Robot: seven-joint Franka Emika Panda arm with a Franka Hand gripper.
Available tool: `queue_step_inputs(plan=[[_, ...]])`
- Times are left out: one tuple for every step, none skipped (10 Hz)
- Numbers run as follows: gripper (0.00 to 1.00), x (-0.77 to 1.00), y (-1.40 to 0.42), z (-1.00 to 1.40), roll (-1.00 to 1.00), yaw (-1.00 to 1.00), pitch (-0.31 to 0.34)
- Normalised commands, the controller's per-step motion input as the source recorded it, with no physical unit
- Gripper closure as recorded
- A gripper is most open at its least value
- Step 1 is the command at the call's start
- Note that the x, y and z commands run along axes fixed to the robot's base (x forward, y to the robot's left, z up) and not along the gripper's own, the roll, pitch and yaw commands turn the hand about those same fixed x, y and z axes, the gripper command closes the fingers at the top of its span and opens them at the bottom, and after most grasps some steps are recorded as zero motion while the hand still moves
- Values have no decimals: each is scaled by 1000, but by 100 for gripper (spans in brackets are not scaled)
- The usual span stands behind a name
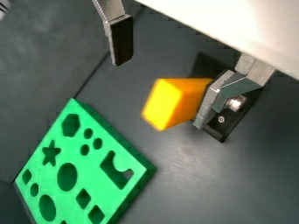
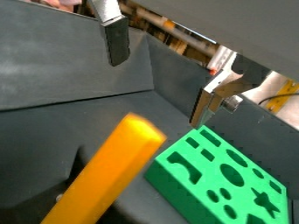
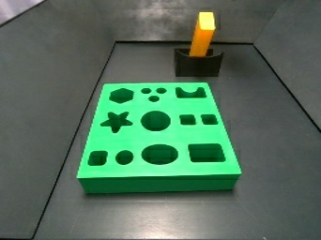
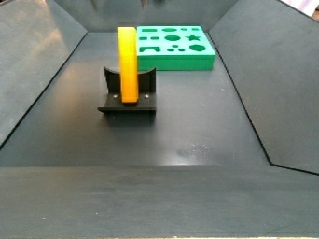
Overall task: Pick up the rectangle object. Move up. Place the rectangle object on the fixture. Regrasp the rectangle object. Move to above the board. Insert the rectangle object.
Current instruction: Regrasp the rectangle object.
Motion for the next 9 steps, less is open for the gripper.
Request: queue_step_inputs(plan=[[0,-56,-865,417,1000,25,51],[0,-41,-600,195,1000,24,47],[0,-33,-393,96,1000,25,44],[0,-27,-115,44,1000,26,39],[0,-29,-43,41,1000,26,37],[0,-12,-42,27,1000,27,32],[0,-4,-36,17,1000,28,31],[0,6,-23,11,1000,30,31],[0,8,-17,12,1000,31,33]])
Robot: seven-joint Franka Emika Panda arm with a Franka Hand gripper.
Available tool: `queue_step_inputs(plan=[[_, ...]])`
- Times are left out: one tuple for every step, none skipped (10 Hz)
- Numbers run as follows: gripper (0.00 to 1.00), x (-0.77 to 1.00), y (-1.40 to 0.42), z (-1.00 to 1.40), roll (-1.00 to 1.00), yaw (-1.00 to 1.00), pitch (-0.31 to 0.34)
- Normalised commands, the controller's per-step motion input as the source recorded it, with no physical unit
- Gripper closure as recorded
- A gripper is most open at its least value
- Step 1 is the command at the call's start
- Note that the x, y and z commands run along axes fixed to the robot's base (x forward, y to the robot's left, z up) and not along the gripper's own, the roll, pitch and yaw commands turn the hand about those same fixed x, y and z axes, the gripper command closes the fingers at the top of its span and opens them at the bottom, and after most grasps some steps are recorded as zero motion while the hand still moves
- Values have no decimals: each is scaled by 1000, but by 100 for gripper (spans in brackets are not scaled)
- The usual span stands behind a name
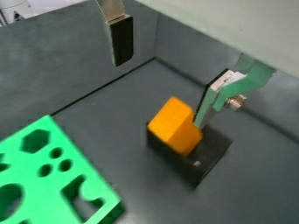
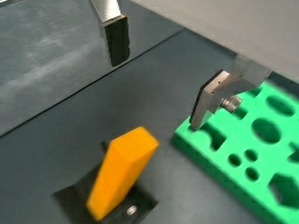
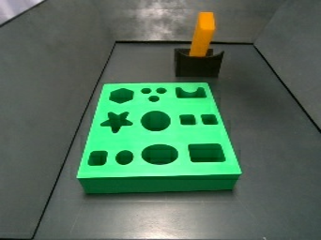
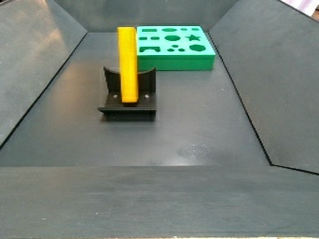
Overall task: Pick up the rectangle object. Move up. Place the rectangle object on the fixture. Regrasp the rectangle object. Move to above the board. Insert the rectangle object.
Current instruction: Regrasp the rectangle object.
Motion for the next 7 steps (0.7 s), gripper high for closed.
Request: queue_step_inputs(plan=[[0,9,-20,7,1000,34,43],[0,16,-20,4,1000,35,47],[0,35,-24,-5,1000,39,56],[0,47,-26,1,1000,44,65],[0,63,-30,5,1000,50,82],[0,72,-32,0,1000,54,91],[0,95,-39,-6,1000,69,121]])
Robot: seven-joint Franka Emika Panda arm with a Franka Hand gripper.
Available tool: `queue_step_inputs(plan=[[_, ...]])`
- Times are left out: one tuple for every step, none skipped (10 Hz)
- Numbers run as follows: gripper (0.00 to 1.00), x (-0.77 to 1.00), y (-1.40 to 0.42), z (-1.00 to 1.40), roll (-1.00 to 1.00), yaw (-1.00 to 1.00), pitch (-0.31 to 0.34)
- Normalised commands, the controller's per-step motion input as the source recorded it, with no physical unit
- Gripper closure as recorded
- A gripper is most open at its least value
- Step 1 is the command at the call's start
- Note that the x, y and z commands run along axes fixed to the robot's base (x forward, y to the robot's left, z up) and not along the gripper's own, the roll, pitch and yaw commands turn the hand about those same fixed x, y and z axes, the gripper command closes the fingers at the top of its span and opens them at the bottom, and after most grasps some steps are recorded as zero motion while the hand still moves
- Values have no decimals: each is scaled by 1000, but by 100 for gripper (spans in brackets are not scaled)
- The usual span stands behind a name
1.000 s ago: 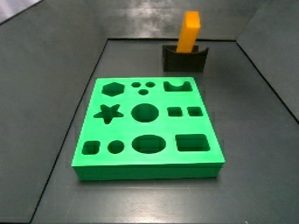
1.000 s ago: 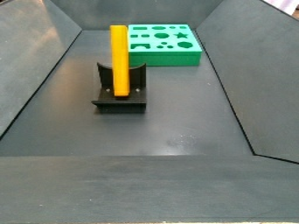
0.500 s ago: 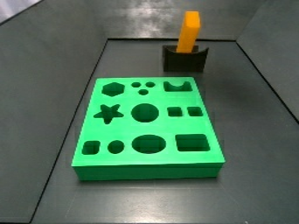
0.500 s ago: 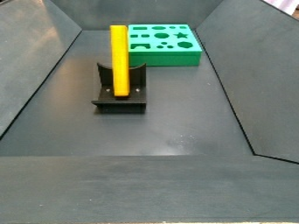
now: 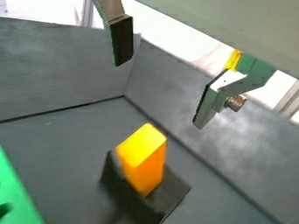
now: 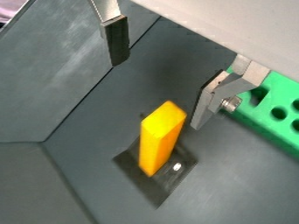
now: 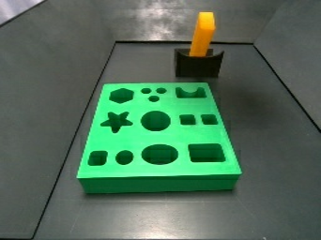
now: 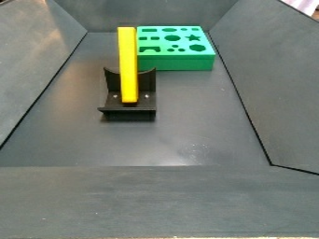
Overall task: Pick up the rectangle object. Move up. Place the rectangle object on the fixture. Regrasp the rectangle object. Move to above the board. Insert the rectangle object.
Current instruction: Regrasp the rectangle object.
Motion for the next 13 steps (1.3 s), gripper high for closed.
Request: queue_step_inputs(plan=[[0,101,-41,-6,1000,81,141],[0,104,-44,-9,1000,99,159],[0,100,-43,-6,1000,123,179],[0,98,-47,-9,1000,171,201],[0,99,-49,-8,935,210,207],[0,103,-49,-7,750,227,179],[0,105,-53,-11,504,238,134],[0,104,-46,-7,338,244,99],[0,99,-39,2,265,241,75],[0,84,-43,-10,186,222,6],[0,85,-49,-13,174,211,-10],[0,35,46,-1000,113,141,-59],[0,37,47,-1000,110,116,-71]])
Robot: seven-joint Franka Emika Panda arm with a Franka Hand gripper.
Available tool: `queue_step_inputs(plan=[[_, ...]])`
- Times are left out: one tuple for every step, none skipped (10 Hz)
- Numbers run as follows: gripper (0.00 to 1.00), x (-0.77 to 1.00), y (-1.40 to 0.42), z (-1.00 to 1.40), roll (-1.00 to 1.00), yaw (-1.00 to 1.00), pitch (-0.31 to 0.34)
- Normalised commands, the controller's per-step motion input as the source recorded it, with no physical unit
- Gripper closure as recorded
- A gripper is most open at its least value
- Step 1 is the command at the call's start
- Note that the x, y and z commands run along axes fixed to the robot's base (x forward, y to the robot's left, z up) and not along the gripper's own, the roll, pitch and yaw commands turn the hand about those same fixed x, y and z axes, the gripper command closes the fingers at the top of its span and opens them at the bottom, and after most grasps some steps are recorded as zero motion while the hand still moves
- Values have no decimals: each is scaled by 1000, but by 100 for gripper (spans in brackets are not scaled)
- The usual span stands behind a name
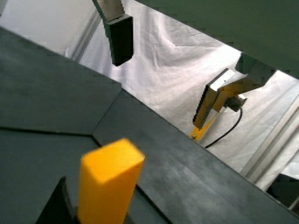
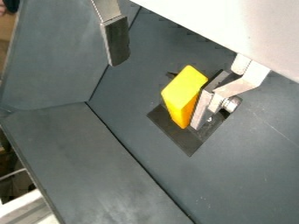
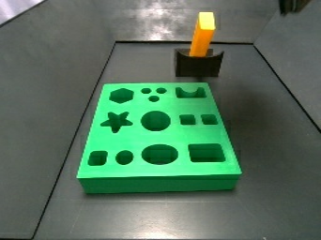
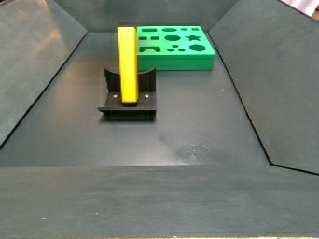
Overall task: Pick up the rectangle object. Move up. Place the rectangle object on the fixture. Regrasp the rectangle object. Move to above the board. Insert the rectangle object.
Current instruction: Regrasp the rectangle object, then move to above the board.
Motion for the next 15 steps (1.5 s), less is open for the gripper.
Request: queue_step_inputs(plan=[[0,45,45,-1000,99,85,-101],[0,49,42,-1000,75,52,-121],[0,51,42,-1000,70,27,-129],[0,54,40,-1000,61,-7,-131],[0,56,38,-1000,62,-21,-129],[0,56,33,-1000,65,-44,-116],[0,60,32,-1000,60,-55,-105],[0,56,27,-871,57,-65,-82],[0,51,21,-752,58,-66,-70],[0,48,12,-470,57,-59,-41],[0,49,8,-361,56,-55,-30],[100,0,0,0,0,0,0],[100,136,144,1000,23,210,369],[100,137,140,1000,4,221,359],[100,136,130,1000,-12,259,311]])
